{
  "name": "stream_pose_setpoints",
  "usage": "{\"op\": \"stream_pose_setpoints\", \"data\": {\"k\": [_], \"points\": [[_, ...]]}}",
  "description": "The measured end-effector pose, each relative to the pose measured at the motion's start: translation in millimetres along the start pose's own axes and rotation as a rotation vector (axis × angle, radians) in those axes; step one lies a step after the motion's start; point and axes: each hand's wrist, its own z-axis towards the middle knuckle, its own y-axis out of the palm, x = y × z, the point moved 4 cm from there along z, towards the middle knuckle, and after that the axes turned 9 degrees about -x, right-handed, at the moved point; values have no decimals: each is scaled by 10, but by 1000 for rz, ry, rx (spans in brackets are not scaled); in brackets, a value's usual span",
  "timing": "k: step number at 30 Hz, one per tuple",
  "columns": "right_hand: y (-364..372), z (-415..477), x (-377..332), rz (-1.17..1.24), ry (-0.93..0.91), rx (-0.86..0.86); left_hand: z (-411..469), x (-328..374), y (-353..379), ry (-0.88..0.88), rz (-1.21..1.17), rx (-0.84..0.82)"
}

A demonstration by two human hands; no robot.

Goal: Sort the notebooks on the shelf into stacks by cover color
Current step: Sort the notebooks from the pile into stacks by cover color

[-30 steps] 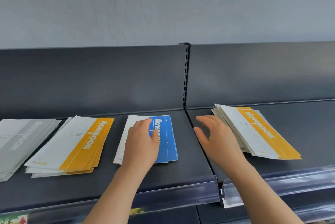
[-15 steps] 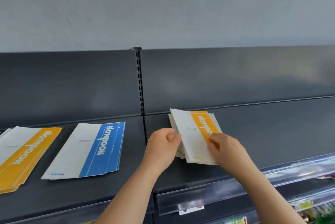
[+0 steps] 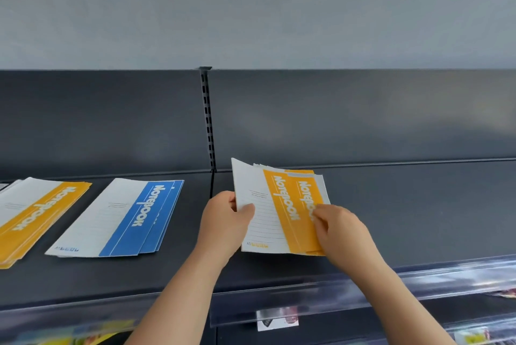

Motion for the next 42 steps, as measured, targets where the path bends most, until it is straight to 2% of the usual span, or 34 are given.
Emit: {"op": "stream_pose_setpoints", "data": {"k": [5, 13, 19, 25, 30, 35, 42], "points": [[38, -52, -82, 62, -68, -42, -20, 25, 51, 6, 14, -4], [-24, 6, -51, 273, -6, -73, -123, 52, -35, 26, -117, 26], [-37, 52, -410, 397, -71, -9, -236, 10, -293, 64, -180, 164], [67, 56, -937, 457, -201, 12, -357, -174, -748, 48, -148, 300], [259, 96, -1463, 487, -315, -10, -453, -347, -1161, 15, -80, 271], [560, 135, -2067, 500, -333, -72, -579, -615, -1735, -37, -42, 222], [992, 78, -3078, 562, -332, -101, -818, -948, -2753, -18, -37, 289]]}}
